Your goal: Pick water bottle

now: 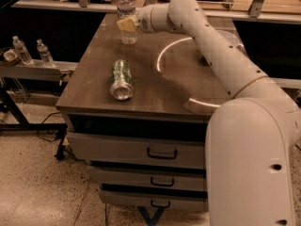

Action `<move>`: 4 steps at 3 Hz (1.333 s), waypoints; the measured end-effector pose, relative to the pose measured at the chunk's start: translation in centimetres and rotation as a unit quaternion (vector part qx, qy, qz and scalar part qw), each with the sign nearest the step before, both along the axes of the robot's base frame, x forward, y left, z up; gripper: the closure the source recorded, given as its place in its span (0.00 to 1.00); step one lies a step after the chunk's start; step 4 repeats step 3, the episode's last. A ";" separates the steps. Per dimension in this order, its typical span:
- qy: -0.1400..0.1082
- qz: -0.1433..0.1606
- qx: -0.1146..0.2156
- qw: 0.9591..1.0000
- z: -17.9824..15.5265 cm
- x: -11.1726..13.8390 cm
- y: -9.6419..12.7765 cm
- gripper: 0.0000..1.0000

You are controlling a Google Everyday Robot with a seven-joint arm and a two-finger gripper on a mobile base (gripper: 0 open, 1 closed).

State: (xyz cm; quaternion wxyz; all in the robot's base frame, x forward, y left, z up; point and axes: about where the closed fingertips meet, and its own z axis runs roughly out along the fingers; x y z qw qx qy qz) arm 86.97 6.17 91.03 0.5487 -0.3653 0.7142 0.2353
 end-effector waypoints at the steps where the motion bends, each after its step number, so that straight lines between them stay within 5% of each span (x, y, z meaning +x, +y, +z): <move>1: 0.015 0.064 0.030 0.997 1.6 -5.0 0.6 1.00; 2: 0.028 0.115 0.080 0.990 3.8 -10.5 -0.4 1.00; 4: 0.027 0.113 0.074 0.990 3.5 -10.0 0.2 1.00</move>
Offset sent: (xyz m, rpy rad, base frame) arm -0.1626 -0.0306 0.0660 0.2597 0.0744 0.3206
